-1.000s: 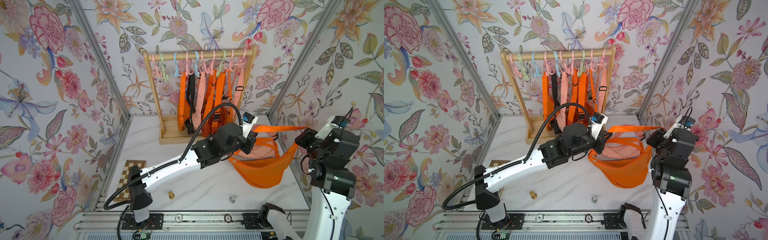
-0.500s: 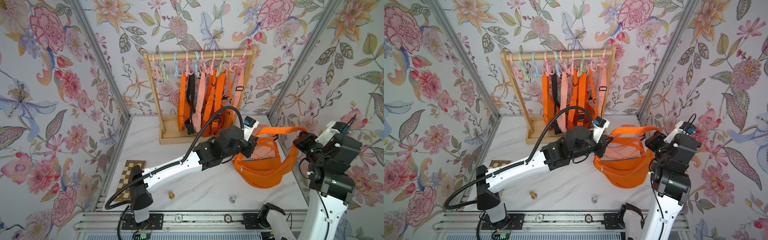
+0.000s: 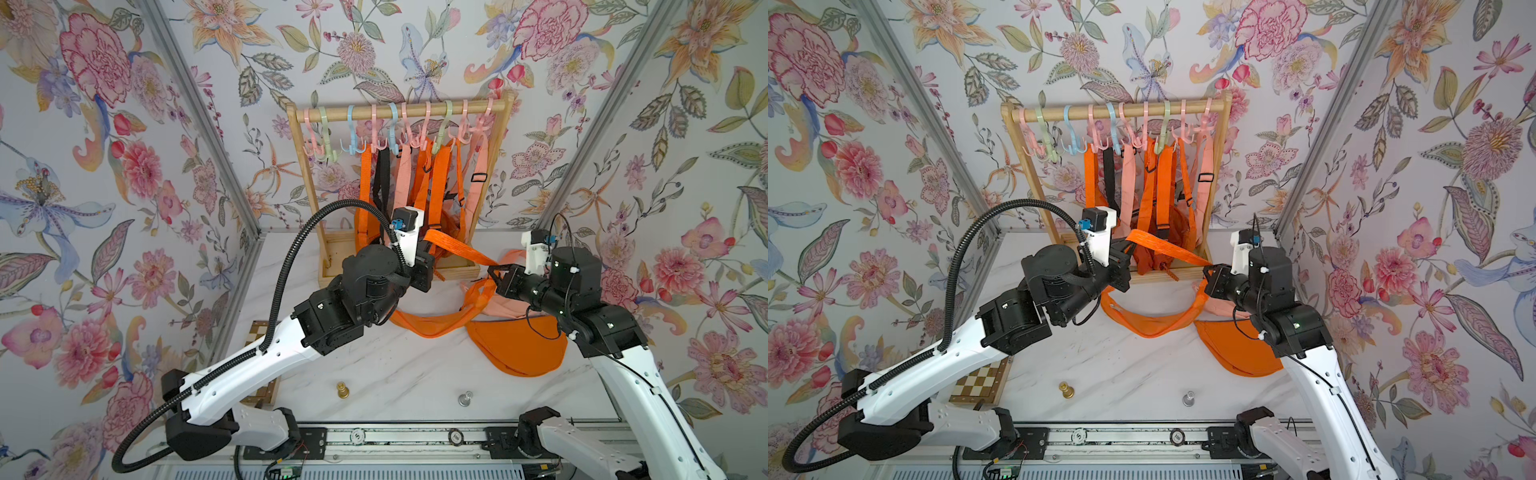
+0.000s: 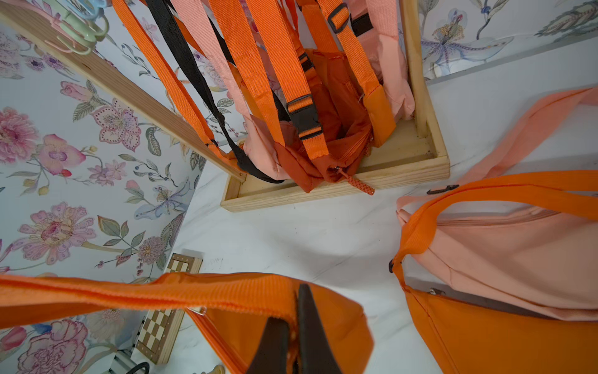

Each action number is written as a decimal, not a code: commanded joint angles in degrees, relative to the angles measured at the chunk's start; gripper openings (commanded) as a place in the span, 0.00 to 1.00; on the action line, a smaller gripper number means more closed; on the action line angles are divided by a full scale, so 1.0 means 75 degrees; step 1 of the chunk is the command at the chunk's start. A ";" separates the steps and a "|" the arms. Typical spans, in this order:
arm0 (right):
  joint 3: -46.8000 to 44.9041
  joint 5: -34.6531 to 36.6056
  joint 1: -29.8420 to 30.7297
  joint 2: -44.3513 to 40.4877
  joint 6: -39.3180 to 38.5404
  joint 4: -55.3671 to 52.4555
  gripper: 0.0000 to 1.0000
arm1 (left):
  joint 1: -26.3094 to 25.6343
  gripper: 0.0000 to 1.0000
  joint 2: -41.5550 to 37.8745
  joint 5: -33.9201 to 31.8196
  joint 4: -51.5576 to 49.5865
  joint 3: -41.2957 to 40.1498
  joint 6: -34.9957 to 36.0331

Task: Take the bag off the hook
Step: Place the bag at the center of the board.

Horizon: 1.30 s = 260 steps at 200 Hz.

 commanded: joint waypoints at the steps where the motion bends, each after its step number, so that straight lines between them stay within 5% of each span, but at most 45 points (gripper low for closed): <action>1: -0.0181 0.0801 -0.0027 0.0303 -0.0007 0.0044 0.00 | 0.0652 0.03 -0.0294 -0.0310 0.0080 -0.0617 -0.0159; 77: -0.0751 0.0537 -0.0287 0.2278 -0.0387 0.1117 0.00 | 0.2320 0.02 -0.0028 0.0888 0.0548 -0.2221 -0.0711; 142: -0.0539 0.0375 -0.0885 0.3751 -0.0801 0.2141 0.00 | 0.2798 0.02 0.1701 0.1908 0.0929 -0.1649 -0.0413; 177: -0.0379 0.0354 -0.0909 0.4465 -0.0979 0.2564 0.00 | 0.2950 0.00 0.2563 0.1831 0.0930 -0.1390 -0.0249; 260: -0.0411 0.0124 -0.0409 0.5138 -0.1075 0.2888 0.00 | 0.3808 0.00 0.2703 0.1589 0.0861 -0.1704 -0.0014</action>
